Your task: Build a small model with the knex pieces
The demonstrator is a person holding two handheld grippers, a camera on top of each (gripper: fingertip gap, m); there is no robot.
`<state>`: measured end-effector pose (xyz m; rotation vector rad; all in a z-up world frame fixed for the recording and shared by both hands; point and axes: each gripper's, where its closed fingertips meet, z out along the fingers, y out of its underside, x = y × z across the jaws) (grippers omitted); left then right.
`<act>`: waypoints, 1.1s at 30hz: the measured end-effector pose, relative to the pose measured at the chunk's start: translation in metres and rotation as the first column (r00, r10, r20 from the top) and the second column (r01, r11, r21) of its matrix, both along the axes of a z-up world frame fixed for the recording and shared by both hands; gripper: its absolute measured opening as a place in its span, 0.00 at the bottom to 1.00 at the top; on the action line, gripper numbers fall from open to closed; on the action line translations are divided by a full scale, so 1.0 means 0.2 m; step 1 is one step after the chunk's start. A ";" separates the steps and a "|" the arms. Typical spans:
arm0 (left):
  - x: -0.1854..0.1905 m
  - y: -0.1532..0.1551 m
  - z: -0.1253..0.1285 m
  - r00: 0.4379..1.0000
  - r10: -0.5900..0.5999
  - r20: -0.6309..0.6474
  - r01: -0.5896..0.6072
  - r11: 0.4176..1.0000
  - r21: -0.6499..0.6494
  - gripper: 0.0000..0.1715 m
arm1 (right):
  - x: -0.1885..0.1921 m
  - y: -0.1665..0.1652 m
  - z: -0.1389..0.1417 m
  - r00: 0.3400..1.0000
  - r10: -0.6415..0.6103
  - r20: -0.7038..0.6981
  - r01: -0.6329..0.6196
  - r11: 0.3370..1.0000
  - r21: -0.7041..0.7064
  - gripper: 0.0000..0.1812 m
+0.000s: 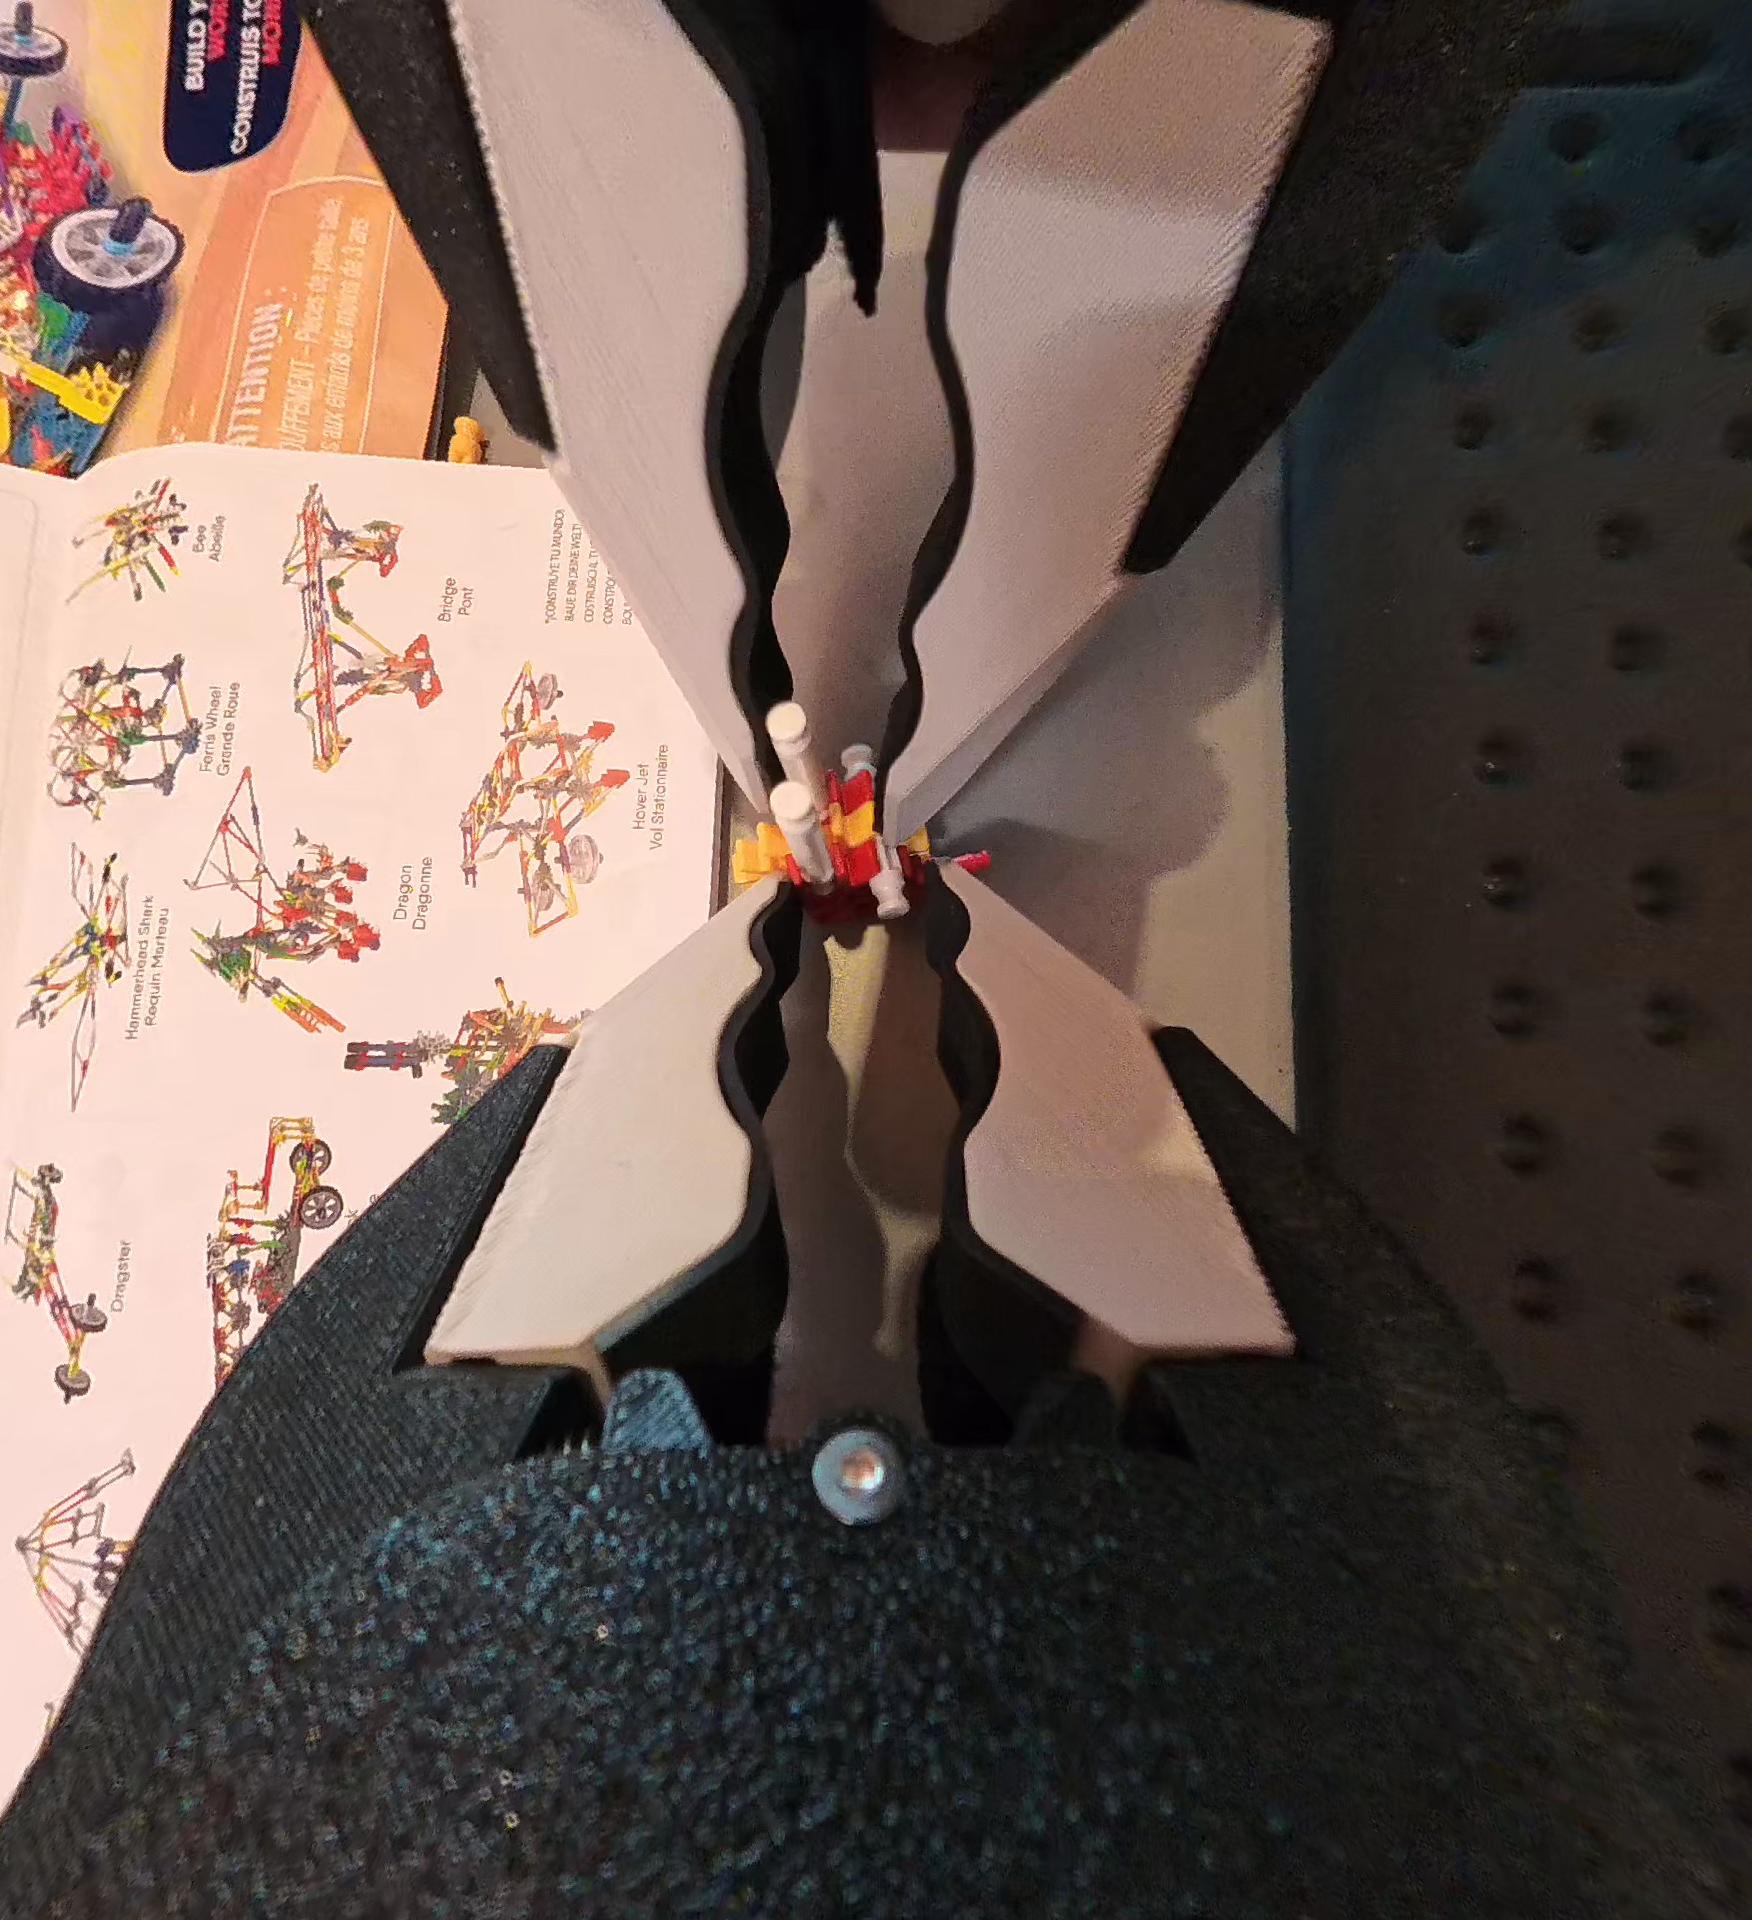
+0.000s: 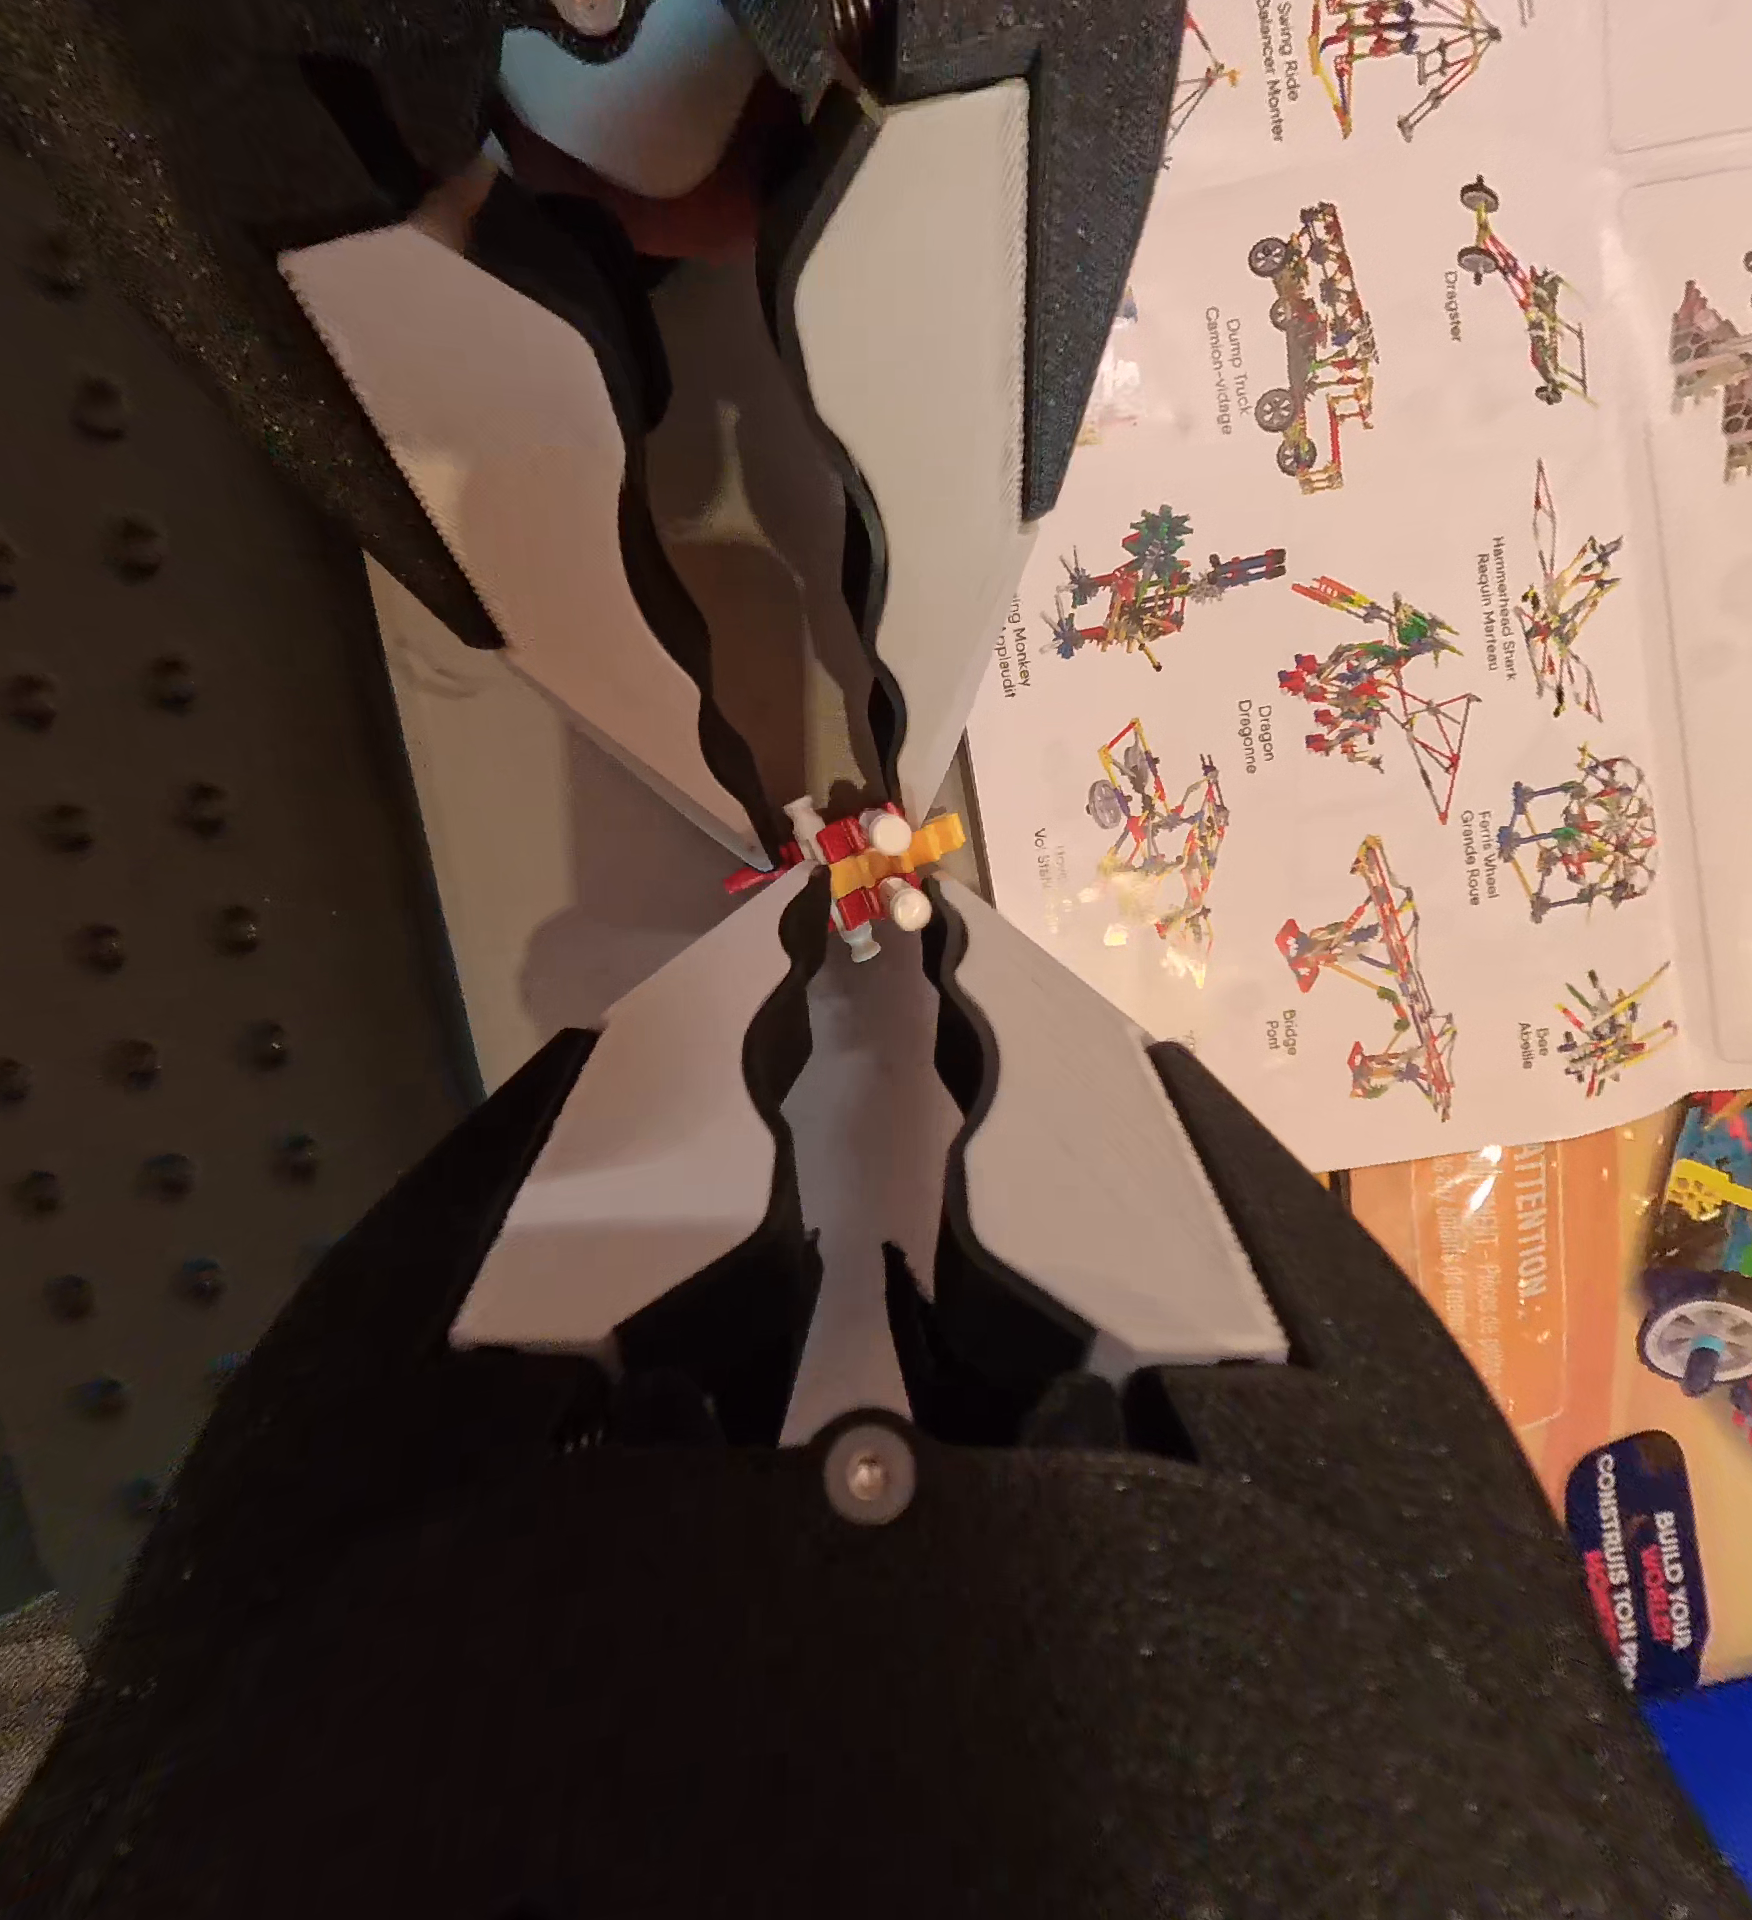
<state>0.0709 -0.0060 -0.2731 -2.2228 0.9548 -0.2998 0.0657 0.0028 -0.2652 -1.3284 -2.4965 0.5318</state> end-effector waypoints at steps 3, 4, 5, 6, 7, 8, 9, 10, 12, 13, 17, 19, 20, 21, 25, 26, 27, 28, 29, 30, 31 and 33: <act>0.00 0.00 0.00 1.000 0.003 -0.016 -0.003 1.000 0.006 0.12 | 0.00 0.00 0.00 1.000 -0.004 -0.001 0.004 1.000 -0.008 0.09; 0.00 0.00 0.00 1.000 0.008 -0.012 -0.008 1.000 0.004 0.12 | 0.00 0.00 0.00 1.000 -0.005 -0.004 0.004 1.000 -0.006 0.09; -0.01 0.00 0.00 1.000 0.011 -0.002 -0.011 1.000 -0.001 0.12 | 0.00 0.00 0.00 1.000 -0.007 -0.013 0.007 1.000 -0.002 0.09; -0.02 0.00 0.00 1.000 0.010 0.004 -0.010 1.000 0.000 0.13 | -0.01 0.00 0.00 1.000 -0.013 -0.023 0.013 1.000 -0.002 0.10; -0.03 0.00 0.00 1.000 0.015 0.017 -0.015 1.000 -0.002 0.12 | -0.02 0.00 0.00 1.000 -0.014 -0.027 0.014 1.000 -0.003 0.09; -0.04 -0.01 0.00 1.000 0.017 0.020 -0.017 1.000 -0.011 0.16 | -0.02 0.01 0.00 0.999 -0.013 -0.030 0.013 1.000 0.000 0.09; -0.04 -0.02 -0.02 1.000 0.016 0.020 -0.016 1.000 -0.019 0.18 | -0.02 0.00 0.00 0.999 -0.012 -0.032 0.013 1.000 0.006 0.09; -0.03 -0.02 -0.02 1.000 0.011 0.023 -0.011 1.000 -0.022 0.18 | -0.02 0.00 0.00 0.999 -0.014 -0.032 0.014 1.000 0.011 0.09; -0.06 -0.02 -0.03 1.000 0.028 -0.008 -0.028 1.000 -0.011 0.20 | -0.02 0.01 0.00 0.999 -0.025 -0.030 0.026 1.000 0.000 0.09; -0.07 -0.02 -0.01 0.999 0.036 0.003 -0.036 0.999 -0.005 0.20 | -0.02 0.01 0.00 0.999 -0.028 -0.030 0.028 1.000 0.000 0.09; -0.10 -0.01 0.12 0.994 0.080 0.079 -0.086 0.994 0.064 0.14 | -0.02 0.00 0.00 0.999 -0.027 -0.021 0.027 0.999 0.017 0.09; -0.08 -0.01 0.14 0.988 0.083 0.127 -0.091 0.994 0.061 0.12 | -0.02 0.00 0.00 1.000 -0.027 -0.015 0.027 1.000 0.014 0.09; -0.08 -0.01 0.11 0.991 0.090 0.095 -0.095 0.994 0.048 0.10 | -0.02 0.00 0.00 1.000 -0.028 -0.013 0.028 1.000 0.011 0.09; -0.10 0.00 0.07 0.993 0.109 0.048 -0.111 0.993 0.043 0.09 | -0.03 0.00 0.00 1.000 -0.029 -0.011 0.029 1.000 0.008 0.09; -0.09 -0.01 0.08 0.994 0.102 0.048 -0.105 0.993 0.060 0.00 | -0.03 0.00 0.00 1.000 -0.030 0.004 0.030 1.000 0.008 0.09; -0.07 -0.03 0.07 0.995 0.076 0.060 -0.078 0.996 0.037 0.00 | -0.03 0.00 0.00 0.999 -0.032 0.010 0.031 0.999 0.010 0.09; -0.06 -0.03 0.07 0.996 0.074 0.044 -0.075 0.996 0.042 0.00 | -0.03 0.00 0.00 0.999 -0.029 0.017 0.029 0.999 0.016 0.09; -0.07 -0.03 0.07 0.997 0.071 0.016 -0.072 0.996 0.047 0.00 | -0.03 0.00 0.00 0.999 -0.024 0.025 0.024 0.999 0.022 0.09; -0.06 -0.03 0.07 0.997 0.072 0.002 -0.072 0.996 0.056 0.00 | -0.03 0.00 0.00 0.999 -0.021 0.035 0.020 0.999 0.026 0.09; -0.06 -0.03 0.07 0.997 0.073 -0.004 -0.073 0.995 0.061 0.00 | -0.03 0.00 0.00 0.999 -0.016 0.046 0.015 0.999 0.029 0.09; -0.06 -0.03 0.06 0.997 0.074 -0.007 -0.074 0.995 0.061 0.00 | -0.03 0.00 -0.01 0.998 -0.012 0.055 0.010 0.999 0.031 0.09; -0.07 -0.03 0.06 0.997 0.066 -0.026 -0.064 0.995 0.072 0.00 | -0.03 -0.01 -0.01 0.998 -0.006 0.068 0.004 1.000 0.030 0.09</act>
